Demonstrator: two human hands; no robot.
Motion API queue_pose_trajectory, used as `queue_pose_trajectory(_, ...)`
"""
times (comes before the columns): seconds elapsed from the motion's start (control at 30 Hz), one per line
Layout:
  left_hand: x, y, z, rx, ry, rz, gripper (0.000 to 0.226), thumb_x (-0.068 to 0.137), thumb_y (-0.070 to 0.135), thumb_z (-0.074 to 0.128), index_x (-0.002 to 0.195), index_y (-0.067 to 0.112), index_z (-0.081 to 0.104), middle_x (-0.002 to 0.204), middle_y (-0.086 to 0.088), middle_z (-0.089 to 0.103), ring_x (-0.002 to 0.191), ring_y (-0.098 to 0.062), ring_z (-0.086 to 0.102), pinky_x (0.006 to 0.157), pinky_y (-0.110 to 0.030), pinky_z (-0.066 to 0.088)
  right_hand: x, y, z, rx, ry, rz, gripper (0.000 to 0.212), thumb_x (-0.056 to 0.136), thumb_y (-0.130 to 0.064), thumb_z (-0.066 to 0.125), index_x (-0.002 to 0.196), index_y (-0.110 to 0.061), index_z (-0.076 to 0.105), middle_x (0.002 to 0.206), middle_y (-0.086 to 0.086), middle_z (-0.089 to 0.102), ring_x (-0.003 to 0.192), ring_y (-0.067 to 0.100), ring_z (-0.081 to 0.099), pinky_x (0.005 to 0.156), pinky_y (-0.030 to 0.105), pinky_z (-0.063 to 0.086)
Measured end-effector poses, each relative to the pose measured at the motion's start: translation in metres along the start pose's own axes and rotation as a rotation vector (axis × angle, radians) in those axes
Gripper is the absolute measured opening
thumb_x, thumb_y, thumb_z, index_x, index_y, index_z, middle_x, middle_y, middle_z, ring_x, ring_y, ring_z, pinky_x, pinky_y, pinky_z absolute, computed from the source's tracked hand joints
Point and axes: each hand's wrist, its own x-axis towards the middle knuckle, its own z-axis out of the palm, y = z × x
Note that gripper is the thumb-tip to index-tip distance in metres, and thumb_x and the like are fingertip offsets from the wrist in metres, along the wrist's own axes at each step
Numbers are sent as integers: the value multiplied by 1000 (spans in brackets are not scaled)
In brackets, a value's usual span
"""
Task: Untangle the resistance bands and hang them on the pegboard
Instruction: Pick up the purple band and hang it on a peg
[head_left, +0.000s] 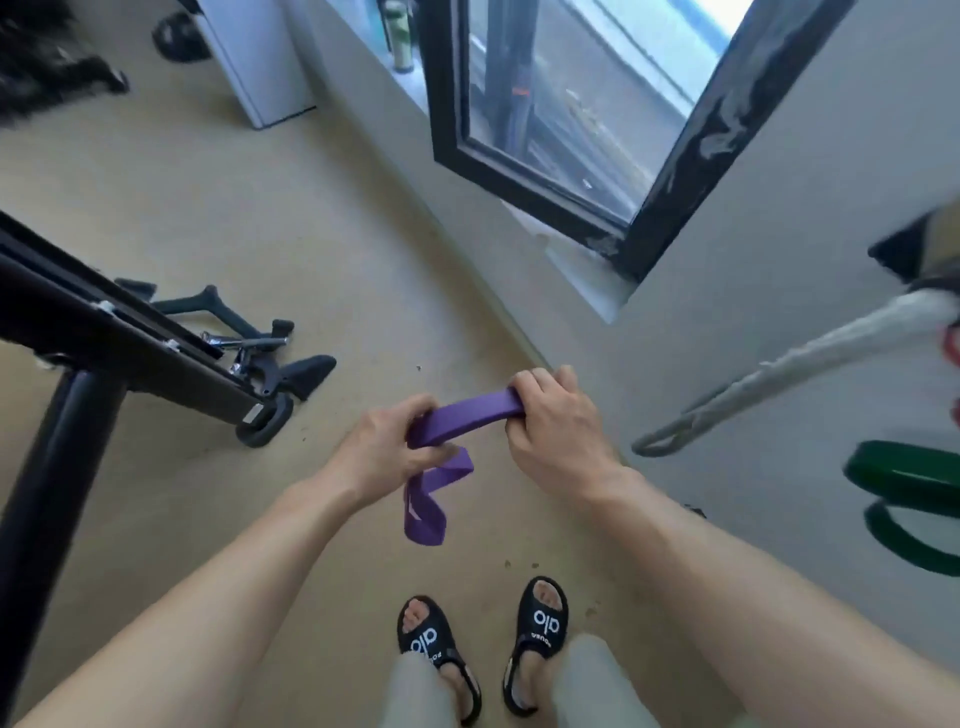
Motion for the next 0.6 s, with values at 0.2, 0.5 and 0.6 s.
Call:
queue_pose_trajectory(0.2,-26,125,-30,80,-89,212,32,80,36,83,69,28,54,57,10,49,55,-9,41,57,-24,32,-47,1,-124,80,119,212,15,80,-28,44,91,-19,52,89,-8,53,94,23,43,69,37,34)
queue_pose_trajectory(0.5,-50,217,-1,218,-427,529,32,74,33,81,78,34,50,74,8,67,66,-15,61,64,-31,52,-144,2,-198,391,463,606,6,92,-15,56,87,-13,52,81,-4,52,83,21,49,73,32,39)
queue_pose_trajectory(0.6,-57,239,15,236,-487,598,26,78,36,78,82,27,54,76,5,69,69,-20,63,70,-41,55,-180,0,-212,490,542,682,7,90,-14,55,85,-16,50,82,1,55,76,17,52,66,27,38)
